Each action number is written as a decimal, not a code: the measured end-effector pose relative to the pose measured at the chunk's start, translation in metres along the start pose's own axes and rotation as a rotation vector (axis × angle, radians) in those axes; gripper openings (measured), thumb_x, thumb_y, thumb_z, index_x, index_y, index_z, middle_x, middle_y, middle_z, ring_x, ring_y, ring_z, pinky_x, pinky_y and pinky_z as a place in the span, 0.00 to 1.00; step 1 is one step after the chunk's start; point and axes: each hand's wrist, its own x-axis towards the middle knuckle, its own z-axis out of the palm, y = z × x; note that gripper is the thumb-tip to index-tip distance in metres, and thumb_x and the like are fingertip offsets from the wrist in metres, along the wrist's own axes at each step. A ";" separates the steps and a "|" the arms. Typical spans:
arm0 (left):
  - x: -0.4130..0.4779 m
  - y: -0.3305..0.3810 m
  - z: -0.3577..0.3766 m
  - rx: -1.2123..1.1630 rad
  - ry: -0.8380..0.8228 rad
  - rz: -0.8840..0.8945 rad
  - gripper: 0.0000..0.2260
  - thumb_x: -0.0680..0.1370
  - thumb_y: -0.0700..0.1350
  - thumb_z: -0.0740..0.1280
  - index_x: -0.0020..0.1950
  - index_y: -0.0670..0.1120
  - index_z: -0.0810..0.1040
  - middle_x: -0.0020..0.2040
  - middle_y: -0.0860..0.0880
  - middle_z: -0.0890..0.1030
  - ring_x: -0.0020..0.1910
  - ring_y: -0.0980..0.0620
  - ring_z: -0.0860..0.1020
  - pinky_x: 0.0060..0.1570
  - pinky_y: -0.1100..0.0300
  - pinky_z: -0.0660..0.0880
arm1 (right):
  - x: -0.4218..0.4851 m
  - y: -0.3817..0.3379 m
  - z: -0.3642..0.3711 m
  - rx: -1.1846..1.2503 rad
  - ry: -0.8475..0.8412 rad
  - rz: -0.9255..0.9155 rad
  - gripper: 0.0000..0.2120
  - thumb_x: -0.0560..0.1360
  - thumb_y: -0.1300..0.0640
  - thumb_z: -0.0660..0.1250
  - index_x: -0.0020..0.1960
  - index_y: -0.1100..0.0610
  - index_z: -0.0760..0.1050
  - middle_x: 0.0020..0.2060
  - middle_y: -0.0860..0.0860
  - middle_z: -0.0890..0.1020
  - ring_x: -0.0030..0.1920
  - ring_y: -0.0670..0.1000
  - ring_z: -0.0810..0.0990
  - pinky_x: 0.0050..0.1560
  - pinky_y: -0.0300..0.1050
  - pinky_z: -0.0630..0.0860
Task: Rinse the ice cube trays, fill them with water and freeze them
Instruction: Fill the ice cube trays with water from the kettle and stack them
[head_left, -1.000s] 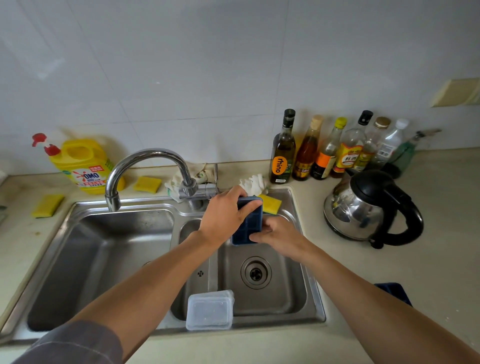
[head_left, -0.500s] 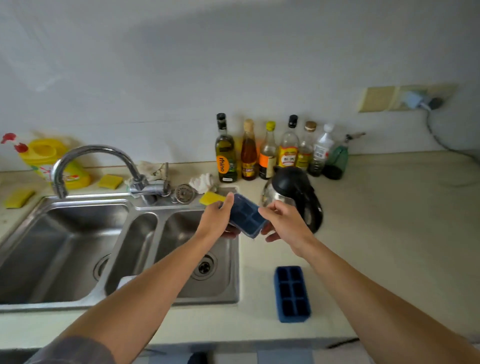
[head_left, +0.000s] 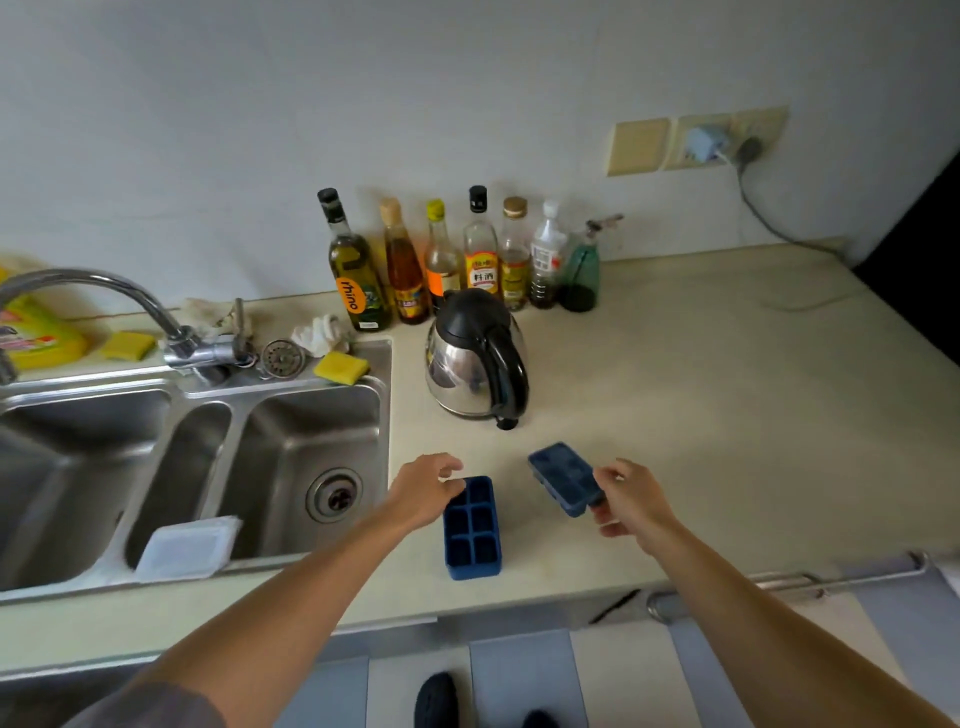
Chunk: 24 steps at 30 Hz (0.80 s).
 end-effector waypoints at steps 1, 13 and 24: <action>-0.001 -0.004 0.003 0.001 -0.010 0.004 0.13 0.81 0.44 0.67 0.65 0.46 0.80 0.63 0.47 0.82 0.61 0.48 0.79 0.61 0.55 0.74 | 0.004 0.007 0.001 -0.032 0.010 0.012 0.10 0.83 0.55 0.61 0.51 0.60 0.77 0.40 0.60 0.84 0.33 0.56 0.81 0.32 0.49 0.83; -0.013 -0.011 0.012 -0.385 0.212 -0.239 0.09 0.77 0.32 0.64 0.42 0.41 0.81 0.41 0.41 0.84 0.35 0.47 0.85 0.33 0.59 0.83 | 0.007 0.008 0.007 -0.528 0.166 -0.143 0.12 0.82 0.56 0.63 0.58 0.64 0.73 0.58 0.63 0.75 0.51 0.60 0.76 0.48 0.49 0.73; -0.022 -0.008 0.003 -0.282 0.099 -0.256 0.01 0.79 0.40 0.66 0.49 0.43 0.77 0.44 0.43 0.83 0.39 0.45 0.85 0.36 0.55 0.84 | -0.034 -0.033 0.070 -0.362 -0.206 -0.246 0.10 0.80 0.51 0.67 0.57 0.57 0.75 0.45 0.53 0.83 0.45 0.54 0.82 0.44 0.49 0.80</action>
